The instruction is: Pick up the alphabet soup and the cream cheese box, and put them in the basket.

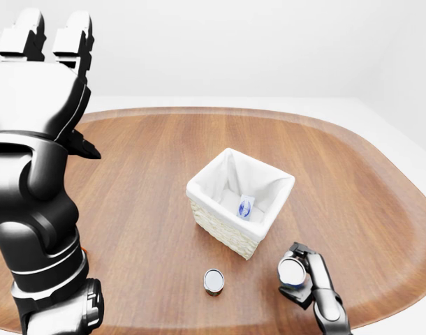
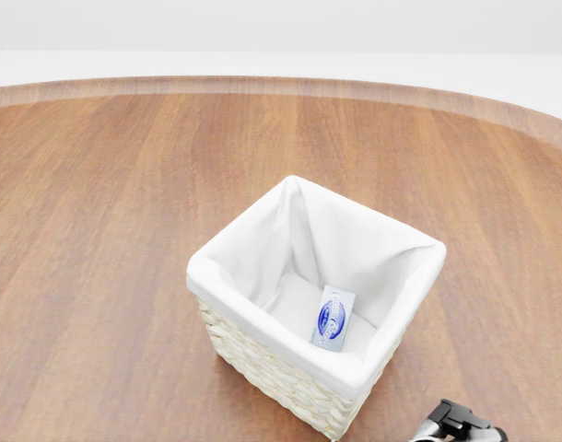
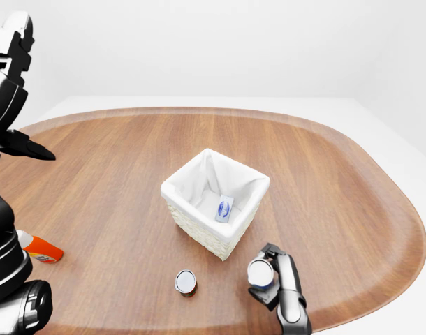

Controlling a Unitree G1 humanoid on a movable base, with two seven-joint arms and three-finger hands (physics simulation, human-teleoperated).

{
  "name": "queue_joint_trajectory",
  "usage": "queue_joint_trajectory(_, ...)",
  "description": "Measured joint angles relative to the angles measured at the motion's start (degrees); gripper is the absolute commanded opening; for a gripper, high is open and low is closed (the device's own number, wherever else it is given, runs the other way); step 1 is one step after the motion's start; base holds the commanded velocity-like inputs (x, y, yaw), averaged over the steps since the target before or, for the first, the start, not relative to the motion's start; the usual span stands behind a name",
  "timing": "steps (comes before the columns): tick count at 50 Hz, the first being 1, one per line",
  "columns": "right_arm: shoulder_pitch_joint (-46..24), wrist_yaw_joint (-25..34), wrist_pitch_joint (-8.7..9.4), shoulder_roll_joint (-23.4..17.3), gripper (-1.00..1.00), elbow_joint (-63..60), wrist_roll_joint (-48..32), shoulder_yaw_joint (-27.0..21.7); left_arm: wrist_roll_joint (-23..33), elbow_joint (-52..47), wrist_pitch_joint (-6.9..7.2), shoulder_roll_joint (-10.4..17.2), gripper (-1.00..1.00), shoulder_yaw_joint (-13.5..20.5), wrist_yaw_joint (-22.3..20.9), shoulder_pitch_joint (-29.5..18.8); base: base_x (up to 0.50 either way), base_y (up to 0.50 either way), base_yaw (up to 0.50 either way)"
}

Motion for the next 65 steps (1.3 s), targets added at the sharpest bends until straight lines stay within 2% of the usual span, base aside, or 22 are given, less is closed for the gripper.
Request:
queue_joint_trajectory(19, -1.32, 0.14, 0.00, 0.01, -1.00, -1.59, 0.98, -4.37, -0.06, -0.06, 0.00, -0.04, 1.00, -0.02, 0.12, 0.03, 0.00, 0.00, 0.00)
queue_joint_trajectory(38, -1.65, 0.47, 0.00, 1.60, -1.00, -13.58, 2.62, -7.39, -0.24, 0.02, 0.00, -0.14, 1.00, -0.06, 0.37, 0.12, 0.00, 0.00, 0.00)
queue_joint_trajectory(50, -2.43, 1.52, 0.00, 2.49, -1.00, -23.74, 3.20, -8.29, -0.12, -0.06, 0.00, -0.09, 1.00, -0.08, -0.04, 0.07, 0.00, 0.00, 0.00)
queue_joint_trajectory(59, -5.48, 2.26, 0.00, 2.09, -1.00, -29.12, 4.00, -8.08, -0.02, -0.11, 0.00, -0.15, 1.00, -0.09, -0.19, 0.15, 0.00, 0.00, 0.00)
queue_joint_trajectory(65, -8.56, 2.30, 1.23, 0.98, -1.00, -31.10, 3.62, -7.43, -0.10, 0.02, 0.00, -0.21, 1.00, -0.09, -0.08, 0.21, 0.00, 0.00, 0.00)
